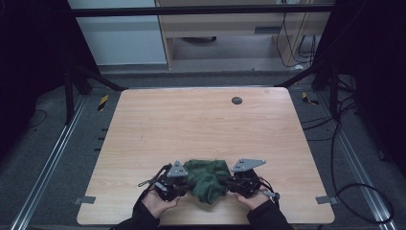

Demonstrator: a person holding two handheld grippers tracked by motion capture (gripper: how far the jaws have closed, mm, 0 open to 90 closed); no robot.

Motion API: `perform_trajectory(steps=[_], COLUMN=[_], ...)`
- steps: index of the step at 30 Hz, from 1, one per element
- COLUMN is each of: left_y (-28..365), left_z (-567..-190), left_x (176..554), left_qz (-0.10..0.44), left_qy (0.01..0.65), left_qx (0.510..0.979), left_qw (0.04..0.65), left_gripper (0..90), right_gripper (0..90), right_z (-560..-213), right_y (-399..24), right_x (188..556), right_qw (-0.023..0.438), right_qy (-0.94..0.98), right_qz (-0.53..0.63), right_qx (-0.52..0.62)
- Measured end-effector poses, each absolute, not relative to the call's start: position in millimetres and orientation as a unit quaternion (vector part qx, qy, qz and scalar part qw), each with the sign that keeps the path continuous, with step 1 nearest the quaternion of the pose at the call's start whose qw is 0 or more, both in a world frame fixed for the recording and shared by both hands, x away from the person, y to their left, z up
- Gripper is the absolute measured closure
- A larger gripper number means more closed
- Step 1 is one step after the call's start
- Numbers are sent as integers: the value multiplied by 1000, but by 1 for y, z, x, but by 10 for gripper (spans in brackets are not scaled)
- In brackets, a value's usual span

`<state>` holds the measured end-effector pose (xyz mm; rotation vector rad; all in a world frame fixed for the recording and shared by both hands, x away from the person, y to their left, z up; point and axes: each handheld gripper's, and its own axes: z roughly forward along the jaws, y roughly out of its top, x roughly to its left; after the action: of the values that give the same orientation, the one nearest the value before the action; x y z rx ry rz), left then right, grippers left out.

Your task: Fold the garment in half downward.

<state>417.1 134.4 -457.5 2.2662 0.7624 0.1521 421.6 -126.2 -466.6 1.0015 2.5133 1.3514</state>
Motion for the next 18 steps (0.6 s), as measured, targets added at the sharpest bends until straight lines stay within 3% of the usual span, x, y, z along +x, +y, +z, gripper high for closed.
perform_trajectory(steps=[9,18], left_y=[127,139], left_z=[-469,-457], left_x=[417,418], left_qz=[55,68], left_qy=[284,298], left_qx=[892,879], left_qw=[348,368], left_gripper=[896,880], right_gripper=[890,850], right_z=[-476,-470], right_y=[-124,-128], right_x=[420,419], right_qw=[53,59], right_qy=[837,828], right_qz=[431,448], right_qx=[332,333])
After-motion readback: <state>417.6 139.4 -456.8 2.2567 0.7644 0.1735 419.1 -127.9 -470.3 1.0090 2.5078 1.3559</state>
